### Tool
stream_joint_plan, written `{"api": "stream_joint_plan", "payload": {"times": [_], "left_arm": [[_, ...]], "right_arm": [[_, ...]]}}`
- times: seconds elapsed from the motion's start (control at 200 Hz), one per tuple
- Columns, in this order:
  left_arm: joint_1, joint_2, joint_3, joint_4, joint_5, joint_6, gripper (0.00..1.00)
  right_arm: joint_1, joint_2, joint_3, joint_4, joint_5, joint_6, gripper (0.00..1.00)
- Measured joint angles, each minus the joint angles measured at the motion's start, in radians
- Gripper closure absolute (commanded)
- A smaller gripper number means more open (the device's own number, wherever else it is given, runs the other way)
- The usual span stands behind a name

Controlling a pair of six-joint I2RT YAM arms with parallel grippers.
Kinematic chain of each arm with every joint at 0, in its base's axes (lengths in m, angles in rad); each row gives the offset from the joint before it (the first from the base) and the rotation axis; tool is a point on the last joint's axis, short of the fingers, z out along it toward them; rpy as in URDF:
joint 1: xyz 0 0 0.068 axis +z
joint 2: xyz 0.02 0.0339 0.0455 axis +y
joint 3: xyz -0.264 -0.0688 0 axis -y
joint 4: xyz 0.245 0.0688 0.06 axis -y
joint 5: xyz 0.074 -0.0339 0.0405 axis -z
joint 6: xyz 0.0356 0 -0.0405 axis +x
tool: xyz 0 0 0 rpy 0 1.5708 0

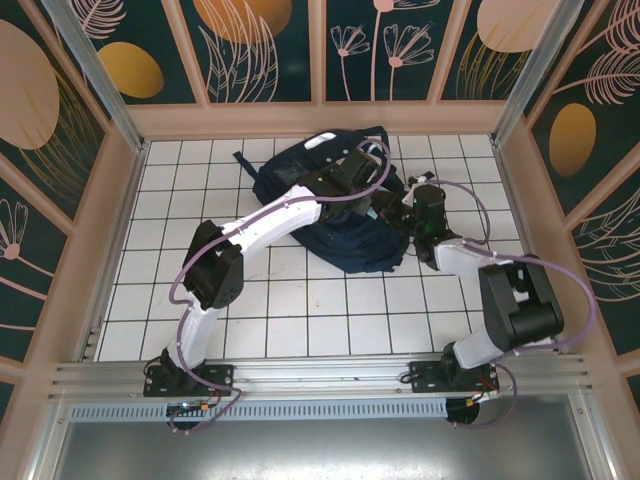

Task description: Pack books, pencil case, and school supplies into a backpack

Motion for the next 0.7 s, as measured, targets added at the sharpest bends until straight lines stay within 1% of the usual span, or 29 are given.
{"api": "stream_joint_plan", "payload": {"times": [0.125,0.235,0.39,0.475,0.595,0.7], "left_arm": [[0.007,-0.016,0.0,0.001,0.011,-0.009,1.0],[0.006,-0.031,0.0,0.001,0.005,-0.017,1.0],[0.015,-0.047,-0.003,0.001,-0.014,-0.029,1.0],[0.019,-0.052,-0.006,0.0,-0.022,-0.032,1.0],[0.027,-0.064,-0.025,0.007,-0.028,-0.043,1.0],[0.027,-0.069,-0.034,0.009,-0.029,-0.05,1.0]], "right_arm": [[0.008,0.116,0.043,0.096,-0.031,0.072,0.99],[0.038,0.198,0.09,0.148,-0.056,0.148,0.99],[0.06,0.246,0.135,0.178,-0.047,0.218,0.98],[0.071,0.267,0.155,0.182,-0.045,0.237,0.97],[0.079,0.295,0.186,0.173,-0.046,0.244,0.9],[0.086,0.297,0.2,0.13,-0.033,0.225,0.77]]}}
